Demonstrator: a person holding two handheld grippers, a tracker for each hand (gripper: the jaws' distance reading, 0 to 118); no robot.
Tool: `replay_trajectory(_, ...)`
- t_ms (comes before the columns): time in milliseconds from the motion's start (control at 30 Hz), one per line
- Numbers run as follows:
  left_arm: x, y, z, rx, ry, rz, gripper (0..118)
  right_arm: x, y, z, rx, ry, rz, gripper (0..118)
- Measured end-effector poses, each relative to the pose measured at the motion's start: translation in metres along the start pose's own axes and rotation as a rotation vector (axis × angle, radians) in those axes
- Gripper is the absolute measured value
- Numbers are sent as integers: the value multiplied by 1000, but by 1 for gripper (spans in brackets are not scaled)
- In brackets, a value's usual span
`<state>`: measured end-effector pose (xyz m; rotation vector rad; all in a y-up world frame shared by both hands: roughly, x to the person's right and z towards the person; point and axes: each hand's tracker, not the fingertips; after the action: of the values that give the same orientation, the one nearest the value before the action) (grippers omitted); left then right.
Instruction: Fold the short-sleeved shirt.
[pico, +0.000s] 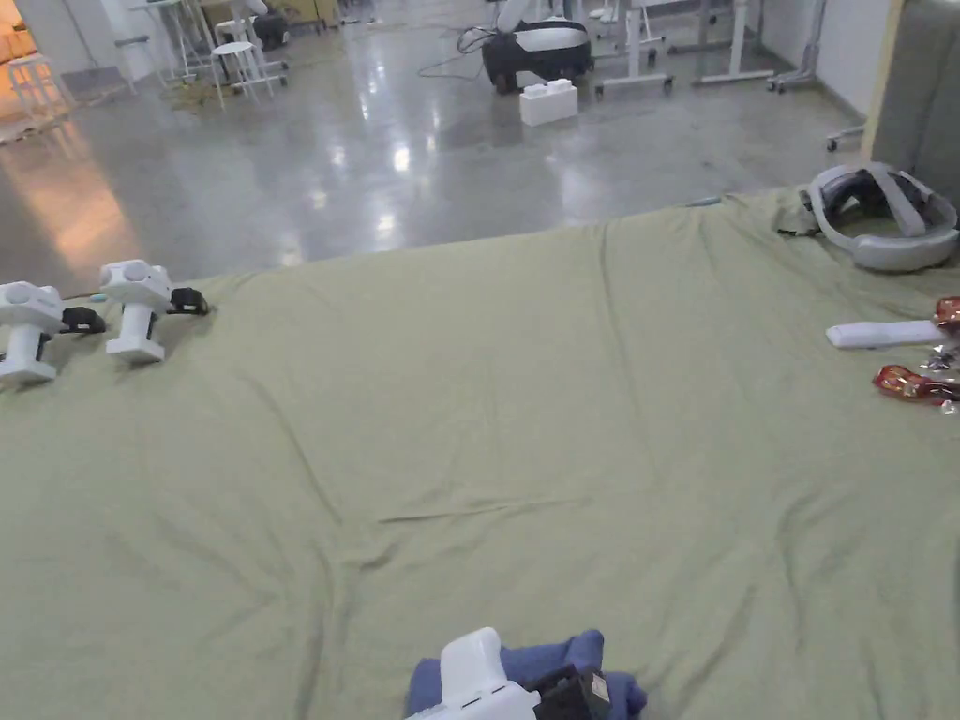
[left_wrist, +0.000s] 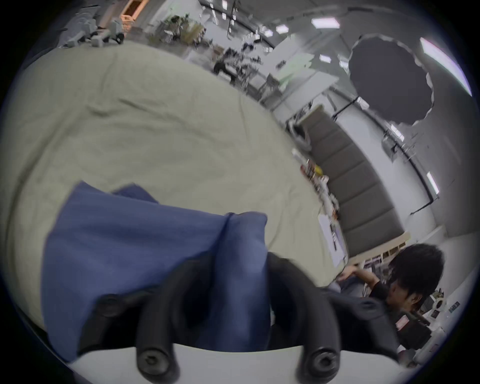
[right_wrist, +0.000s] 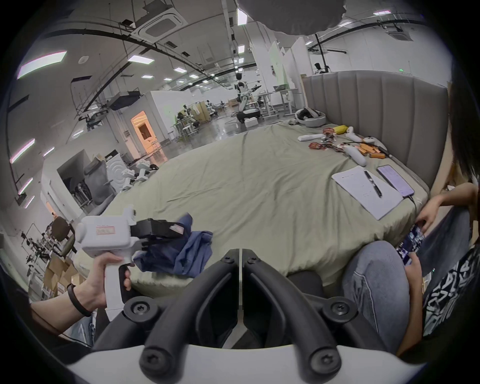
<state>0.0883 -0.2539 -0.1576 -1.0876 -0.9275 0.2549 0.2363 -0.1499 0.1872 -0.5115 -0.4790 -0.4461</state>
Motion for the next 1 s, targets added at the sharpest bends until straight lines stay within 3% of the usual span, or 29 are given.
replay_trajectory(33, -4, 1, -2, -6, 6, 6, 66, 2, -1, 2, 1, -5, -7, 4)
replay_trajectory(167, -4, 18, 48, 97, -144, 40, 66, 10, -7, -1, -13, -15, -29, 4)
replay_trajectory(233, -4, 35, 74, 168, -157, 19, 61, 13, -8, -5, -30, -5, -42, 4)
replay_trajectory(267, -6, 38, 76, 173, -153, 20, 41, 12, -9, -6, -36, -3, -45, 4)
replay_trajectory(300, -8, 41, 75, 195, -153, 16, 5, 11, -9, -7, -42, -1, -44, 4)
replay_trajectory(333, -7, 42, 67, 194, -141, 10, 2, 9, -9, -7, -45, 0, -40, 4)
replay_trajectory(433, -7, 20, 21, 5, -177, 56, 2, 0, -7, -6, -45, 6, -23, 4)
replay_trajectory(600, -5, -16, -42, -179, 2, -75, 2, -12, -9, -6, -69, 10, 19, 4)
replay_trajectory(767, 1, 12, 3, -81, -90, -7, 2, -23, -15, -38, -162, 90, 23, 4)
replay_trajectory(833, 7, 25, 44, 46, -169, -78, 2, -34, -12, -67, -211, 147, 45, 4)
replay_trajectory(933, -3, 41, 98, 111, -118, -152, 2, -56, 0, -123, -262, 235, 12, 4)
replay_trajectory(967, -12, 43, 112, 124, -83, -156, 12, -62, 4, -143, -266, 267, -42, 4)
replay_trajectory(1000, -22, 45, 122, 127, -60, -148, 42, -65, 8, -162, -289, 306, -123, 4)
